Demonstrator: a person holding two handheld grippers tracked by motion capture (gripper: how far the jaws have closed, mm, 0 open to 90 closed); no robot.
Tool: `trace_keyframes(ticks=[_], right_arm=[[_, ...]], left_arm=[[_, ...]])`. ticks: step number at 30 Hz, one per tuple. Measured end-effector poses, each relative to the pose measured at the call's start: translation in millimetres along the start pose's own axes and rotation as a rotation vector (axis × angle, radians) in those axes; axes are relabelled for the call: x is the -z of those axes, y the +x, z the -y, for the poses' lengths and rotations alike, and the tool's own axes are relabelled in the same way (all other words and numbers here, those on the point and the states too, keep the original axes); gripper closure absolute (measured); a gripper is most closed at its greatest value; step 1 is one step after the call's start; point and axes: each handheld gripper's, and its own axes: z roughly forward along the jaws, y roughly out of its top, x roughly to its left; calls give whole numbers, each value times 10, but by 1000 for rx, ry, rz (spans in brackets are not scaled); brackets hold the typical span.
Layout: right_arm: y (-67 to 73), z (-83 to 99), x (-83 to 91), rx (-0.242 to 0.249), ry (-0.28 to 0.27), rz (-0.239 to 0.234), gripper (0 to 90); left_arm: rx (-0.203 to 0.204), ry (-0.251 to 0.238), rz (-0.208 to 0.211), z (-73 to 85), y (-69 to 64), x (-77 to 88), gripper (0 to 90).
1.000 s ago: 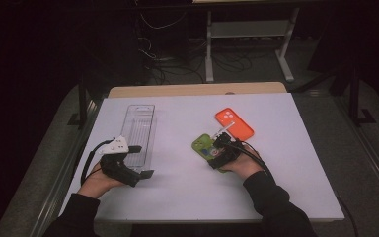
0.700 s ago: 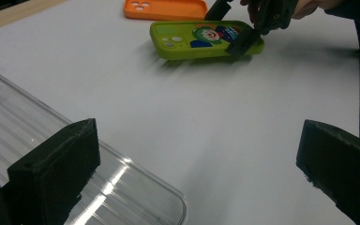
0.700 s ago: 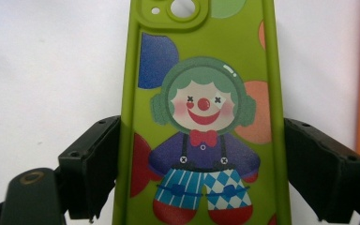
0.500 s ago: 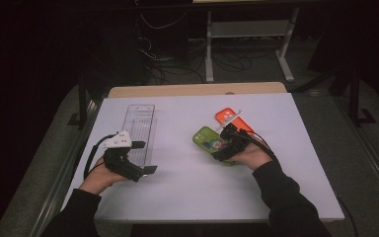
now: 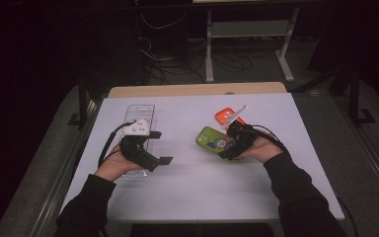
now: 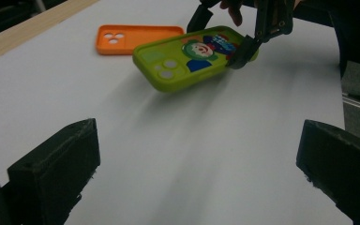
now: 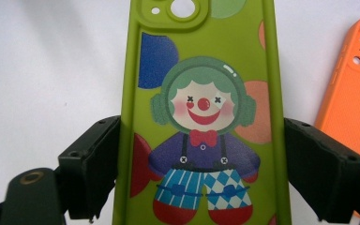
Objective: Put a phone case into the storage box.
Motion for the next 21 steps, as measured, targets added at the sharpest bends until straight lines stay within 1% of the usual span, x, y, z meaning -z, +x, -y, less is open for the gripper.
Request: trace_keyframes(ticks=[1, 2, 3, 4, 5, 6, 8, 9, 10, 12, 15, 18, 19, 21], right_arm=[[0, 10, 11, 0, -7, -8, 152], [1, 18, 24, 1, -10, -16, 152], [-4, 27, 35, 15, -9, -22, 152], [-4, 27, 35, 15, -9, -22, 152], [3, 46, 54, 29, -16, -39, 152], [7, 53, 62, 39, -16, -44, 152], [11, 61, 69, 45, -17, -47, 152], [14, 73, 82, 58, -19, -51, 152], [16, 79, 87, 57, -18, -50, 152], [11, 93, 89, 67, -18, -53, 152], [10, 109, 99, 75, -20, -61, 152], [23, 121, 100, 93, -19, -69, 152], [33, 121, 101, 94, -18, -76, 152], [46, 122, 95, 112, -18, -83, 152]], left_arm=[[-11, 1, 14, -64, -7, -66, 0], [-21, 4, 20, -95, -6, -96, 0], [-29, 9, 29, -126, -6, -127, 0], [-29, 9, 29, -126, -6, -127, 0], [-35, 11, 44, -181, -16, -190, 0], [-45, 19, 54, -209, -11, -217, 0], [-44, 23, 59, -232, -18, -250, 0], [-63, 40, 71, -281, -22, -312, 0], [-75, 48, 78, -307, -25, -338, 0], [-82, 47, 92, -348, -43, -393, 0], [-99, 58, 111, -390, -66, -473, 0], [-109, 61, 116, -393, -89, -523, 0], [-121, 73, 127, -393, -109, -559, 0], [-137, 82, 140, -389, -129, -569, 0]])
